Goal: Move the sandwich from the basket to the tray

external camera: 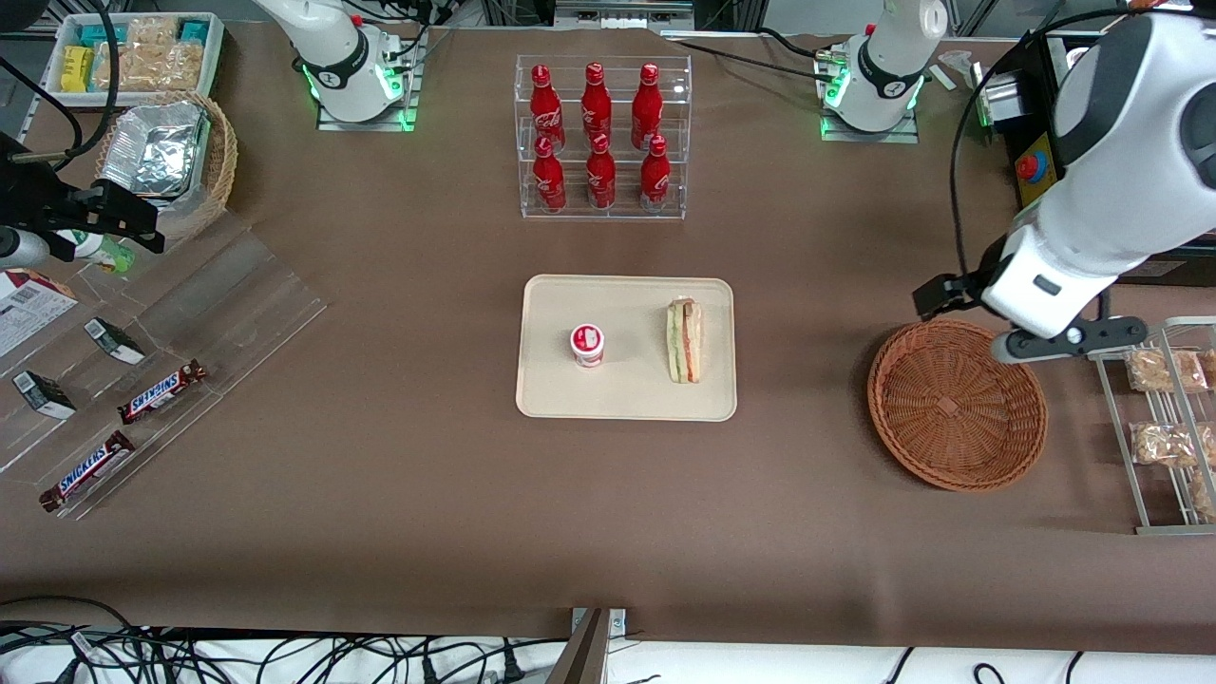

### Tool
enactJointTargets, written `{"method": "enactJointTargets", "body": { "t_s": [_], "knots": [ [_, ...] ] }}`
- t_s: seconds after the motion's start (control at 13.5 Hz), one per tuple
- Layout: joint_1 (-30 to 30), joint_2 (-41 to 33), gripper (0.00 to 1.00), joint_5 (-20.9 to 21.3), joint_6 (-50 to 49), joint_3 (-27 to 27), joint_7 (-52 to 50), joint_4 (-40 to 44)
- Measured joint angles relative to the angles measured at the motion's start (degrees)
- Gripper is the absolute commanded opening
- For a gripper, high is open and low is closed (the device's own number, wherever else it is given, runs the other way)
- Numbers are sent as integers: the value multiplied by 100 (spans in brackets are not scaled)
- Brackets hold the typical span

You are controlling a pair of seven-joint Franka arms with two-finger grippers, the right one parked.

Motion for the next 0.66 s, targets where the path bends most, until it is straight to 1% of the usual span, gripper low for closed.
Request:
{"method": "enactJointTargets", "body": {
  "t_s": [0.15, 0.3, 0.52, 0.66],
  "knots": [
    [-143, -194, 100, -261, -86, 479, 590, -42],
    [-180, -383, 100, -356, -195, 750, 1042, -85],
    [-237, -614, 100, -415, -238, 881, 1479, -108],
    [-267, -669, 100, -415, -244, 881, 1559, -119]
  ]
}}
